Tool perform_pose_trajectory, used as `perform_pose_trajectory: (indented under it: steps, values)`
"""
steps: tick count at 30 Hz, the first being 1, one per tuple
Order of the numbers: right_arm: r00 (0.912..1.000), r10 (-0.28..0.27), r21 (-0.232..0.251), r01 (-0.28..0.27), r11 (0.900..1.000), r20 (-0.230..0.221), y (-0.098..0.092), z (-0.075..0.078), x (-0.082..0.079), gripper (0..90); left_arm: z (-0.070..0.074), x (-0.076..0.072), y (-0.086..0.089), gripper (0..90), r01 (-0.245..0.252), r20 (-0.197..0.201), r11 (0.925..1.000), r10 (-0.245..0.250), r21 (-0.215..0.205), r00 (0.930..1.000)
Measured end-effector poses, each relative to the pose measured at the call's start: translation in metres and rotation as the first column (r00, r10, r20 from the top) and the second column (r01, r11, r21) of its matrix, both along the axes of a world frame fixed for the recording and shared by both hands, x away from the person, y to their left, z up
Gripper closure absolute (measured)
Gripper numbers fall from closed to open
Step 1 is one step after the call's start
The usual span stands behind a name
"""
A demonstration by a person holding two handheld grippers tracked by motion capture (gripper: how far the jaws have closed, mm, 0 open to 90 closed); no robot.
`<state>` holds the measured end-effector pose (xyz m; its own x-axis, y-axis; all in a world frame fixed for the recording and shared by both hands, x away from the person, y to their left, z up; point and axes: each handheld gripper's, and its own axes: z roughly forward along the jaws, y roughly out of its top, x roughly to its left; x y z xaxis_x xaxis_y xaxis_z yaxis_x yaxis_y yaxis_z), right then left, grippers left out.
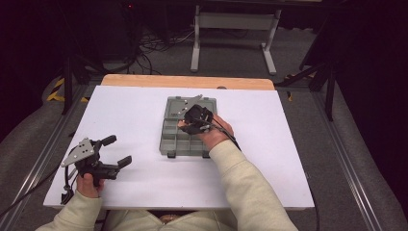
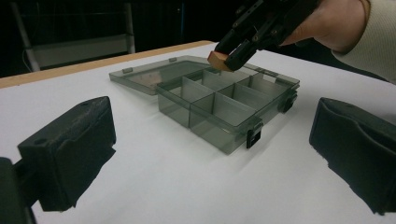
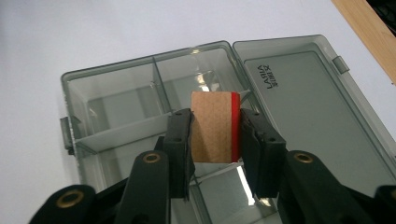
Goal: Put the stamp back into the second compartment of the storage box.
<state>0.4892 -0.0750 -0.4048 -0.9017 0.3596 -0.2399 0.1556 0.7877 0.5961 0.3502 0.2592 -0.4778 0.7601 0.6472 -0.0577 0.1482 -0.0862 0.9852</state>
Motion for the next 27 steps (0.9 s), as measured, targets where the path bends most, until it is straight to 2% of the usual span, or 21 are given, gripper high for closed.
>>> perform_pose_trajectory:
  steps: [12, 27]
  values:
    - [0.9997, -0.022, 0.005, 0.022, 1.0, -0.006, 0.0, -0.01, 0.013, 65.4, 0.0, 0.0, 0.0, 1.1, 0.002, -0.003, 1.0, -0.002, -0.006, 1.0]
    - [0.9995, -0.028, -0.025, 0.028, 0.999, -0.017, 0.004, -0.023, 0.02, 65.4, 0.0, 0.0, 0.0, 1.5, 0.011, 0.005, 0.9999, -0.011, 0.008, 0.9999]
